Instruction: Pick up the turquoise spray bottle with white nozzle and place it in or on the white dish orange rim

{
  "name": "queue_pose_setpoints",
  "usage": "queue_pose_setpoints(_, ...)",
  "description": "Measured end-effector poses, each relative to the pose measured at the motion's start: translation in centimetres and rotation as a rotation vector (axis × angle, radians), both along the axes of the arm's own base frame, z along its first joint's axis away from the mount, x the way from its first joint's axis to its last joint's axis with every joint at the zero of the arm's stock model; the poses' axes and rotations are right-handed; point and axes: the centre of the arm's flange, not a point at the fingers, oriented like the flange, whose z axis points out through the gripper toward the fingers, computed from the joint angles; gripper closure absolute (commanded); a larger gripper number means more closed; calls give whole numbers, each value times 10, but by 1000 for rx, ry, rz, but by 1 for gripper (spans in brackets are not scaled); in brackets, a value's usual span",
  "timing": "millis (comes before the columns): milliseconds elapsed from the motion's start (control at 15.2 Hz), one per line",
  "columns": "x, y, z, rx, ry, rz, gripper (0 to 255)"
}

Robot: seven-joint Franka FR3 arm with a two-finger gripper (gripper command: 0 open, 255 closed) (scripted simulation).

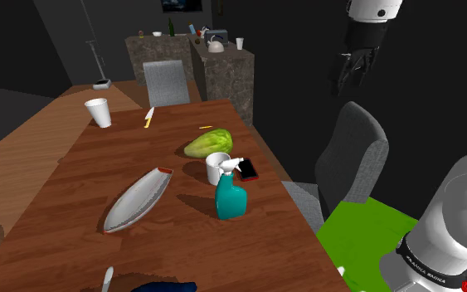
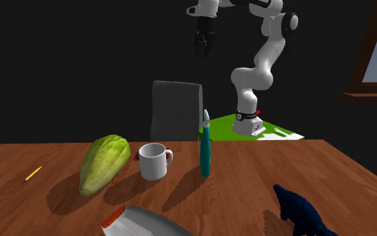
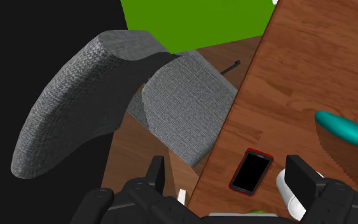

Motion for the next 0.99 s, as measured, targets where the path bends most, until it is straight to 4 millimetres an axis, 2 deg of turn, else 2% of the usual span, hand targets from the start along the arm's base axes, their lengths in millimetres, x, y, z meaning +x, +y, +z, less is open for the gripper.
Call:
queue_pose_setpoints(66,0,0,0,0,0,0,0)
queue_pose_setpoints(198,5,2,-13,11,-13,47,0)
queue_pose_setpoints(462,27,8,-53,44,-56,195,0)
queue_pose_setpoints(990,63,41,-133,115,-153,511,0)
